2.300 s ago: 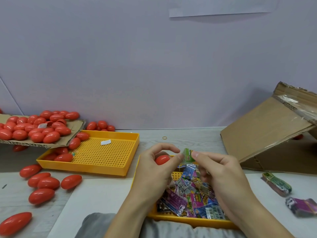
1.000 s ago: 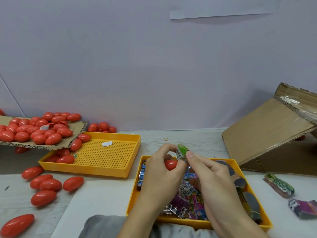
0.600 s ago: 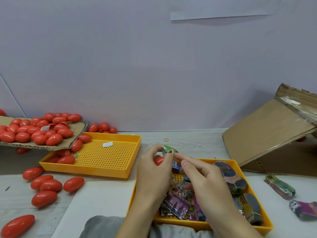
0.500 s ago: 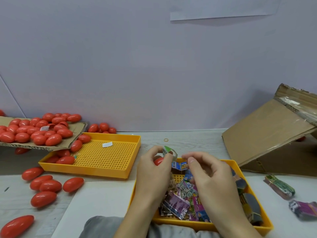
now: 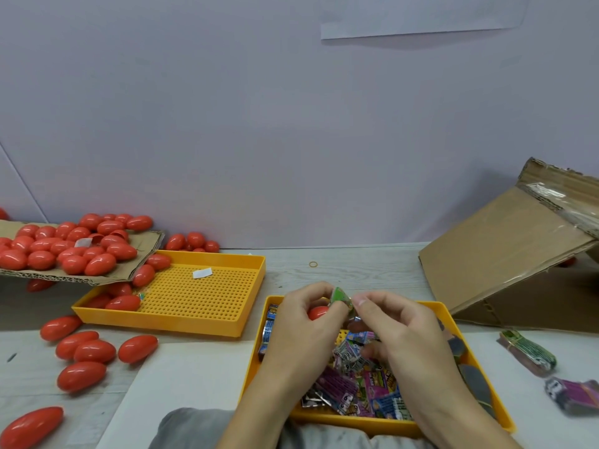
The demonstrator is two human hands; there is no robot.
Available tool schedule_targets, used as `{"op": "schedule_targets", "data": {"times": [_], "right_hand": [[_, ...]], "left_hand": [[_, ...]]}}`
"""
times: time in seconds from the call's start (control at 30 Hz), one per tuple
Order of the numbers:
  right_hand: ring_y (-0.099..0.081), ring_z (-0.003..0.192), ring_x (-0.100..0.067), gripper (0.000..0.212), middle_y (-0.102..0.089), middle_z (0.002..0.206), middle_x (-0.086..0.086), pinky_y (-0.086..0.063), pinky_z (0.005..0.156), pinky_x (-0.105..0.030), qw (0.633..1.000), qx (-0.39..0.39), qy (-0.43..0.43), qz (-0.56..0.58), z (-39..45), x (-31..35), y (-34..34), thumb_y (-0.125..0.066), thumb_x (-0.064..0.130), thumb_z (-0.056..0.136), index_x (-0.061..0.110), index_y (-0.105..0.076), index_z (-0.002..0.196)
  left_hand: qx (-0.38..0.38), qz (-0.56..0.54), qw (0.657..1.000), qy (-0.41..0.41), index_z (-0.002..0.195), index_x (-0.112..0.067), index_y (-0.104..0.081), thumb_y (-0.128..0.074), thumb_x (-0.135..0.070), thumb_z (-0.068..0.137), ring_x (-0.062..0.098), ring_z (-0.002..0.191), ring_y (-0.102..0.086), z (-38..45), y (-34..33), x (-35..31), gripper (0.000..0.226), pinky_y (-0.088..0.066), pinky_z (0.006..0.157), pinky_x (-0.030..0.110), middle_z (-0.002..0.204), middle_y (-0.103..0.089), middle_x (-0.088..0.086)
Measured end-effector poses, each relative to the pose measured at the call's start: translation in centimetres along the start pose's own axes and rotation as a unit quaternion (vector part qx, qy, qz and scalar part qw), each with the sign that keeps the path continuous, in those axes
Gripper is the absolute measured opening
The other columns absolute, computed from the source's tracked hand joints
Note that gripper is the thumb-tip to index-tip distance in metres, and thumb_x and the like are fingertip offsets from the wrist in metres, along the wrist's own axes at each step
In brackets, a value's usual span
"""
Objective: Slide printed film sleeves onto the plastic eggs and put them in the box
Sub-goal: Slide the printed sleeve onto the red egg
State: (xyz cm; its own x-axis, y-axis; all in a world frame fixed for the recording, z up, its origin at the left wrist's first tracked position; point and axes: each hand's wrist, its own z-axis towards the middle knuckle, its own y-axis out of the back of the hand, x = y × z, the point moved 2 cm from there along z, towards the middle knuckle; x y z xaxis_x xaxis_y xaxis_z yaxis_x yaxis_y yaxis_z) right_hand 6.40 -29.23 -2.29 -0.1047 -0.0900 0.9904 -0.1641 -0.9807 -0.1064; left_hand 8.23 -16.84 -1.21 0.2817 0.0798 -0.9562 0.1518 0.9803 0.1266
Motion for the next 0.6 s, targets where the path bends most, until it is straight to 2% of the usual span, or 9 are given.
{"op": "schedule_targets", "data": {"times": [0.13, 0.23, 0.3, 0.43, 0.53, 0.6], "right_hand": [[-0.066, 0.077, -0.006, 0.012, -0.073, 0.081, 0.001, -0.046, 0.062, -0.029, 0.998, 0.028, -0.052, 0.029, 0.12, -0.3, 0.16, -0.068, 0.028, 0.085, 0.021, -0.075, 0.079], [-0.065, 0.072, -0.004, 0.015, -0.073, 0.078, 0.002, -0.045, 0.063, -0.031, 0.996, 0.035, -0.069, 0.053, 0.21, -0.26, 0.34, -0.066, 0.025, 0.086, 0.018, -0.075, 0.077], [-0.063, 0.073, -0.004, 0.015, -0.071, 0.076, 0.006, -0.045, 0.066, -0.032, 0.995, 0.028, -0.074, 0.056, 0.31, -0.33, 0.46, -0.066, 0.026, 0.086, 0.02, -0.077, 0.076], [-0.057, 0.085, -0.012, 0.014, -0.066, 0.077, 0.007, -0.045, 0.066, -0.033, 0.996, 0.041, -0.07, 0.029, 0.29, -0.46, 0.34, -0.07, 0.033, 0.083, 0.022, -0.078, 0.081], [-0.056, 0.083, -0.012, 0.031, -0.063, 0.08, 0.003, -0.045, 0.067, -0.032, 0.995, 0.062, -0.071, 0.009, 0.15, -0.44, 0.23, -0.071, 0.044, 0.075, 0.015, -0.075, 0.086], [-0.055, 0.077, -0.009, 0.022, -0.063, 0.078, 0.003, -0.045, 0.065, -0.031, 0.997, 0.047, -0.058, 0.008, 0.16, -0.31, 0.3, -0.072, 0.04, 0.081, 0.018, -0.075, 0.083]], "left_hand": [[0.03, 0.012, 0.999, -0.006, 0.067, -0.028, -0.066, -0.058, -0.015, 0.091, -0.001, 0.045, -0.041, -0.13, -0.05, -0.15, 0.029, -0.033, 0.044, 0.01, 0.049, -0.049, -0.015], [0.049, 0.021, 0.999, -0.003, 0.08, -0.021, -0.071, -0.058, -0.011, 0.092, 0.003, 0.046, -0.039, -0.25, -0.08, -0.09, 0.021, -0.033, 0.044, 0.014, 0.053, -0.052, -0.009], [0.03, 0.018, 0.999, 0.0, 0.084, -0.021, -0.072, -0.06, -0.012, 0.094, 0.003, 0.046, -0.043, -0.2, -0.02, -0.02, 0.018, -0.035, 0.046, 0.015, 0.055, -0.057, -0.004], [-0.044, -0.023, 0.998, 0.036, 0.087, -0.017, -0.074, -0.059, -0.009, 0.092, 0.002, 0.042, -0.039, 0.01, 0.28, 0.32, 0.018, -0.032, 0.039, 0.013, 0.048, -0.051, -0.012], [-0.057, -0.037, 0.996, 0.053, 0.085, -0.013, -0.074, -0.057, -0.007, 0.091, 0.0, 0.04, -0.04, 0.07, 0.32, 0.44, 0.019, -0.031, 0.037, 0.013, 0.047, -0.05, -0.012], [-0.061, -0.03, 0.996, 0.055, 0.084, -0.014, -0.073, -0.059, -0.008, 0.091, 0.0, 0.04, -0.04, 0.1, 0.33, 0.52, 0.016, -0.032, 0.038, 0.012, 0.047, -0.051, -0.012]]}}
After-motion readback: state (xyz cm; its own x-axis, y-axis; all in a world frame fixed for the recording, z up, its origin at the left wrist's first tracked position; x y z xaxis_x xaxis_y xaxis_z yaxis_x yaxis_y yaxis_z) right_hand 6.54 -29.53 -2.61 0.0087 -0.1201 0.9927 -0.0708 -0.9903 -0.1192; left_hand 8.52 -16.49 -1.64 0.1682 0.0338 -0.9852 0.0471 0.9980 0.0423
